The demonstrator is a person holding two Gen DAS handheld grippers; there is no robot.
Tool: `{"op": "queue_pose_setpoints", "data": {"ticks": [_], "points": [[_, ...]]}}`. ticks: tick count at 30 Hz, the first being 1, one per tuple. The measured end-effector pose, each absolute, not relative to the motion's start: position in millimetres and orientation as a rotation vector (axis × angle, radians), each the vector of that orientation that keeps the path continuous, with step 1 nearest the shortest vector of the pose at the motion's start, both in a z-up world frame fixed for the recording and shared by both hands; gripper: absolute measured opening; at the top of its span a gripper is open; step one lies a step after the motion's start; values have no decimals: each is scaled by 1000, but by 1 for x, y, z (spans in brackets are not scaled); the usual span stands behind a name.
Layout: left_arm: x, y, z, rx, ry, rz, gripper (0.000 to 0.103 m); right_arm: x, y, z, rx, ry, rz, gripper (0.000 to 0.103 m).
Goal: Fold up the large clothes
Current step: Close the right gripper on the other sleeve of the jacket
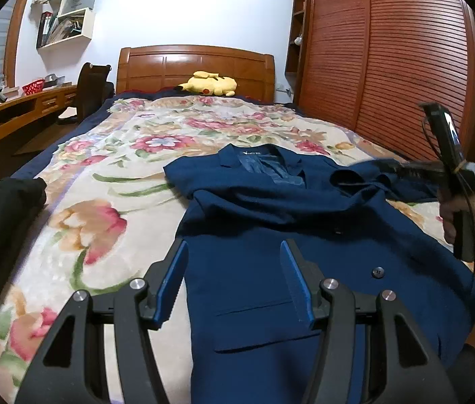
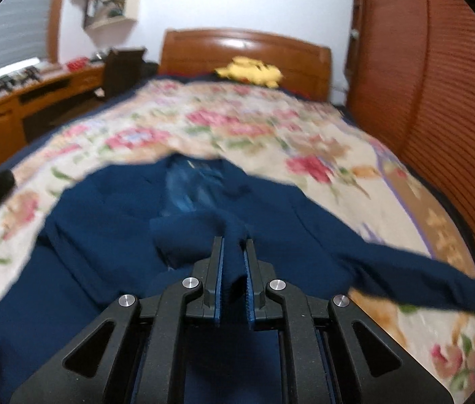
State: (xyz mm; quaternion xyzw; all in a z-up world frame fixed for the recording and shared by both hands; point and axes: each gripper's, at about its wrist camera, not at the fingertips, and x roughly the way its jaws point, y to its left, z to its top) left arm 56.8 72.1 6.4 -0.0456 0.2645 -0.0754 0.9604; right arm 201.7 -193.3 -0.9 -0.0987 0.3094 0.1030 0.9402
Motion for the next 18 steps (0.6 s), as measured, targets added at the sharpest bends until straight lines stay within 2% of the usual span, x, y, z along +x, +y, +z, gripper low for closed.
{"op": "queue_pose_setpoints", "data": {"ticks": [2, 4, 5, 6, 7, 12, 18], "points": [[60, 72, 4, -93, 545, -153, 56, 201, -203, -10, -189, 669, 198, 16], [63, 72, 2, -96, 555, -153, 56, 199, -211, -16, -196, 694, 158, 35], [64, 72, 2, -97, 557, -154, 56, 199, -214, -18, -204, 694, 151, 41], [64, 71, 1, -97, 559, -154, 56, 198, -216, -18, -207, 693, 154, 53], [64, 71, 1, -97, 560, -155, 56, 198, -216, -17, -205, 689, 154, 57], [66, 69, -1, -92, 564, -155, 56, 201, -203, -15, -212, 674, 227, 60], [71, 66, -4, -87, 576, -155, 56, 223, -160, -50, -298, 782, 348, 59]]}}
